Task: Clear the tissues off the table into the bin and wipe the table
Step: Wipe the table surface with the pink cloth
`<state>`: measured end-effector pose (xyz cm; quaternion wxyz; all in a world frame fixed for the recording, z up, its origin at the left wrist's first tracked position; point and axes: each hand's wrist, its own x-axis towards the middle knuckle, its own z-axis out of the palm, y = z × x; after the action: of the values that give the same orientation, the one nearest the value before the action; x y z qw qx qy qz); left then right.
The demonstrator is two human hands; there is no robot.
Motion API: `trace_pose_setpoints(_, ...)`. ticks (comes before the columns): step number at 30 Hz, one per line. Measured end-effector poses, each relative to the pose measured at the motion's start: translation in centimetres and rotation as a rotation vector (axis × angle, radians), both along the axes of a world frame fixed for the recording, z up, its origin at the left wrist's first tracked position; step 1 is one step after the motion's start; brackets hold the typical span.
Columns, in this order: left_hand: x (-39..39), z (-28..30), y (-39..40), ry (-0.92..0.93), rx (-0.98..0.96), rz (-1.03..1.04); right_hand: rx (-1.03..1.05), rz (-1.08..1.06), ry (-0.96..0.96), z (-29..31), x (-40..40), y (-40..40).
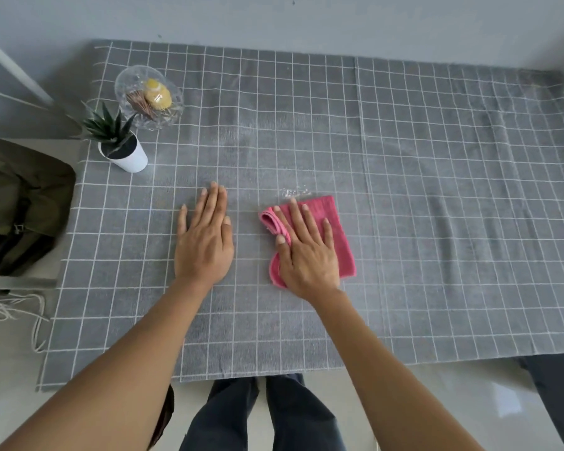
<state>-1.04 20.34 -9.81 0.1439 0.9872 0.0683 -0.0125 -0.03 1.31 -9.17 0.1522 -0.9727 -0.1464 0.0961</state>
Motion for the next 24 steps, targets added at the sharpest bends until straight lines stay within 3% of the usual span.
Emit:
trace_pose_setpoints(8, 0.0, 0.1, 0.1, 0.014, 0.005, 0.005, -0.118, -0.363, 0.047, -0.1, 4.0, -9.9)
trace_pose_setpoints(14, 0.1, -0.1, 0.0, 0.008, -0.002, 0.011, -0.082, -0.505, 0.054, 0.1, 3.7, -7.4)
trace_pose_setpoints(20, 0.1, -0.3, 0.0, -0.005, -0.002, 0.014, -0.073, -0.176, 0.026, 0.1, 0.7, 1.2)
trace_pose_setpoints(24, 0.0, -0.2, 0.0, 0.004, 0.002, 0.003, -0.009, 0.046, 0.004, 0.1, 0.1, 0.9)
